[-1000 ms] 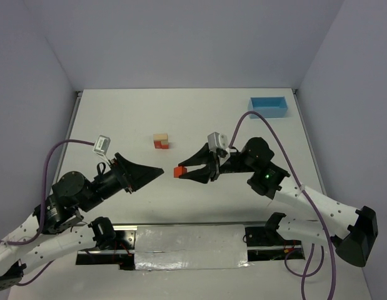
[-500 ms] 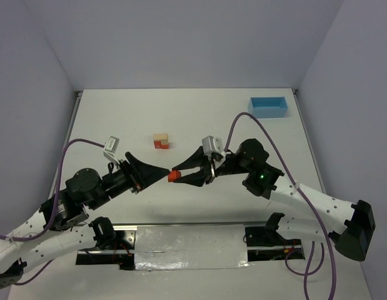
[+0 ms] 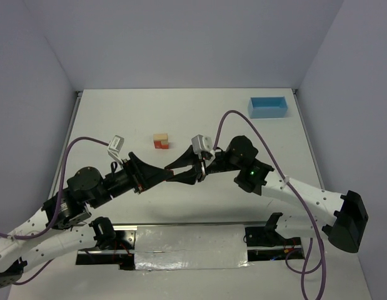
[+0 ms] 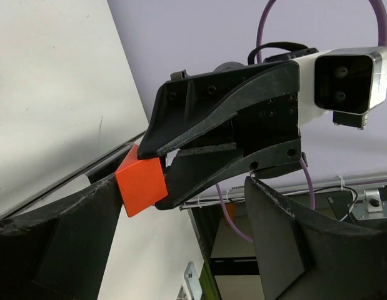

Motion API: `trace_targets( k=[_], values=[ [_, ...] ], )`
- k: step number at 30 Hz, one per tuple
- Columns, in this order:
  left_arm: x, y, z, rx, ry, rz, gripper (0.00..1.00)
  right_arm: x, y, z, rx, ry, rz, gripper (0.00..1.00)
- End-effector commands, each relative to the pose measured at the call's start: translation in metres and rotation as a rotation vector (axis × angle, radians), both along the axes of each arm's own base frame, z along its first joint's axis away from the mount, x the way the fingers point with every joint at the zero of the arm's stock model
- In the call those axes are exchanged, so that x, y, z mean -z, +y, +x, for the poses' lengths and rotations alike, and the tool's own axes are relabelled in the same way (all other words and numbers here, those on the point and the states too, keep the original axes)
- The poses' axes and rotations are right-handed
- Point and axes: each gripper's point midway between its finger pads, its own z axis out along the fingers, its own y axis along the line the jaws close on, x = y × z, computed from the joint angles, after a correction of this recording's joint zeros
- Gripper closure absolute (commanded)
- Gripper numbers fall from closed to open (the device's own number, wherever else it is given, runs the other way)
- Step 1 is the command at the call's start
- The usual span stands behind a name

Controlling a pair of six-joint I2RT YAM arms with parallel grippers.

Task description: Build the wood block tower

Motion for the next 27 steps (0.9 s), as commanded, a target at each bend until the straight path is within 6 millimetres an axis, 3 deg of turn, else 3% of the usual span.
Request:
trace_targets(
  k=[1, 11, 27],
  values=[
    [-0.03, 0.002, -0.007, 0.025, -0.033, -0.083, 0.11, -0.023, 0.005, -0.004, -0.041, -0.088, 0.051, 1.0],
    [-0.044, 0.016, -0.007, -0.017, -0.067, -0.074, 0.11, 0.004, 0.012, -0.003, -0.067, -0.087, -0.036, 1.0],
    [-0.046, 0.021, -0.007, -0.031, -0.078, -0.075, 0.12, 0.016, 0.019, 0.005, -0.051, -0.072, -0.072, 1.0]
  ],
)
